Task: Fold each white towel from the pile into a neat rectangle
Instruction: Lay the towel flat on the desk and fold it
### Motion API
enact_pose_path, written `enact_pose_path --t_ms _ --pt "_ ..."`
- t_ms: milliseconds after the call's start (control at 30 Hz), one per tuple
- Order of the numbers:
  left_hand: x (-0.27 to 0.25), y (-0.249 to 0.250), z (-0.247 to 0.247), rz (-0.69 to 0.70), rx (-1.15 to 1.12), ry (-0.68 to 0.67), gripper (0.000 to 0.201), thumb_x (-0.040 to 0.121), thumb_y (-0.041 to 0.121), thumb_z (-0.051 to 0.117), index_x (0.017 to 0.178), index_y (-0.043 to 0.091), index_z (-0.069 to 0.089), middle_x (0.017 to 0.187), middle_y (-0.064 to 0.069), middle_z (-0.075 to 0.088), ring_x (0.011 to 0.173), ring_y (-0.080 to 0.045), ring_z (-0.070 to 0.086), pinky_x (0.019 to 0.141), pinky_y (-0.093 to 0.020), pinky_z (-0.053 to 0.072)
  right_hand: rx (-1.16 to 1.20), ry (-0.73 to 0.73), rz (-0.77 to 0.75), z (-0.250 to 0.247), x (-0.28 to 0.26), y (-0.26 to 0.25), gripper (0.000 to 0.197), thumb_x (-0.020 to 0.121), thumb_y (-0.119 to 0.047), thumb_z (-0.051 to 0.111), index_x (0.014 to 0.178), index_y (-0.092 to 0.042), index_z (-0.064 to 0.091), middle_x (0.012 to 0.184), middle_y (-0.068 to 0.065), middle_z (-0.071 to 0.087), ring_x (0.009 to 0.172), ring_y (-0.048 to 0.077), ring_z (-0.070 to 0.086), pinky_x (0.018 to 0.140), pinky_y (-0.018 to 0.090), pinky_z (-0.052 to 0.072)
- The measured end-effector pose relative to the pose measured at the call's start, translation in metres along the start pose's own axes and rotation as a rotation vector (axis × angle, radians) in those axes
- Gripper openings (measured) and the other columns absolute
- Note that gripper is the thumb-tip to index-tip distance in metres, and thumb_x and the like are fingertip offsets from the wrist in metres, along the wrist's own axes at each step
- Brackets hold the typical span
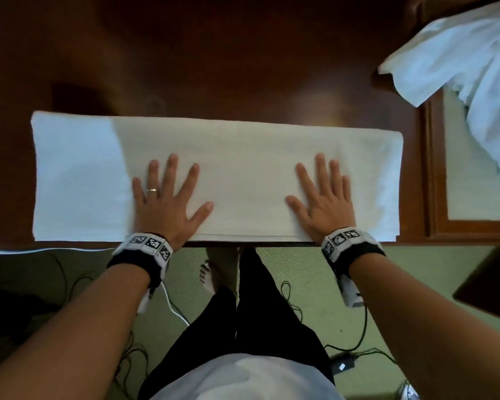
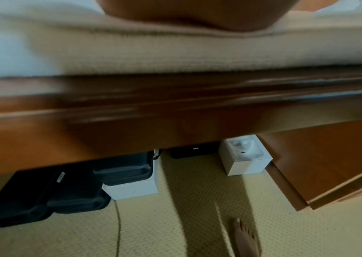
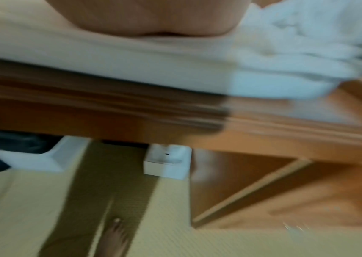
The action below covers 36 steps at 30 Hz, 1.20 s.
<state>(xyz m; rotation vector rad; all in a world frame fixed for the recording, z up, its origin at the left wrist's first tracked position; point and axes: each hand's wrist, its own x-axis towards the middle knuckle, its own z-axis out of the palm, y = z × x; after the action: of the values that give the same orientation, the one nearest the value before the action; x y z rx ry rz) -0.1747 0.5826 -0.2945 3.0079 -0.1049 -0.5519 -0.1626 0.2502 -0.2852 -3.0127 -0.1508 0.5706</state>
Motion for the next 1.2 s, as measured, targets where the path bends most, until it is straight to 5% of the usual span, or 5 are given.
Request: enact_pose_path --t_ms 333,600,800,1067,1200 --pt "0.008 -0.013 -0.002 -0.019 -0.008 0.011 0.082 0.085 0.083 0.010 0.156 0.046 -0.006 0.168 0.002 -0.011 0.153 -0.035 -0.006 0.118 -0.063 0.004 0.568 0.458 0.582 -0.018 -0.019 0.086 0.048 0.087 -0.019 0.049 0.132 -0.006 0.055 0.144 0.017 0.043 0.130 0.036 0.041 0.108 0.037 0.034" --pt "0.000 -0.030 -0.017 -0.028 -0.048 -0.001 0.085 0.083 0.082 0.019 0.158 0.043 0.008 0.169 0.002 -0.002 0.154 -0.033 0.000 0.120 -0.058 0.009 0.745 0.135 0.806 -0.036 -0.012 0.081 0.039 0.085 -0.019 0.062 0.123 -0.012 0.058 0.108 0.006 0.061 0.096 0.029 0.058 0.081 0.034 0.045" --pt "0.002 -0.022 -0.030 -0.047 -0.108 0.010 0.084 0.083 0.069 0.034 0.155 0.027 0.032 0.165 -0.008 0.020 0.150 -0.036 0.018 0.119 -0.055 0.021 0.802 0.037 0.711 -0.057 -0.007 0.081 0.017 0.080 -0.023 0.073 0.081 -0.012 0.060 0.082 0.005 0.064 0.085 0.032 0.063 0.069 0.032 0.043" --pt "0.014 0.000 -0.058 0.139 -0.026 -0.069 0.067 0.077 0.048 0.040 0.120 0.006 0.070 0.135 -0.020 0.058 0.115 -0.040 0.062 0.085 -0.056 0.054 0.406 0.494 0.504 -0.233 0.091 0.116 0.017 0.088 -0.022 0.055 0.098 -0.016 0.043 0.101 0.015 0.057 0.096 0.040 0.056 0.073 0.040 0.036" --pt "0.026 0.028 -0.064 0.340 0.014 -0.016 0.057 0.077 0.042 0.042 0.115 0.014 0.074 0.134 -0.016 0.062 0.115 -0.034 0.064 0.094 -0.047 0.042 0.243 0.625 0.442 -0.296 0.117 0.119 0.018 0.091 -0.019 0.050 0.106 -0.013 0.041 0.098 0.017 0.060 0.088 0.044 0.058 0.067 0.041 0.036"
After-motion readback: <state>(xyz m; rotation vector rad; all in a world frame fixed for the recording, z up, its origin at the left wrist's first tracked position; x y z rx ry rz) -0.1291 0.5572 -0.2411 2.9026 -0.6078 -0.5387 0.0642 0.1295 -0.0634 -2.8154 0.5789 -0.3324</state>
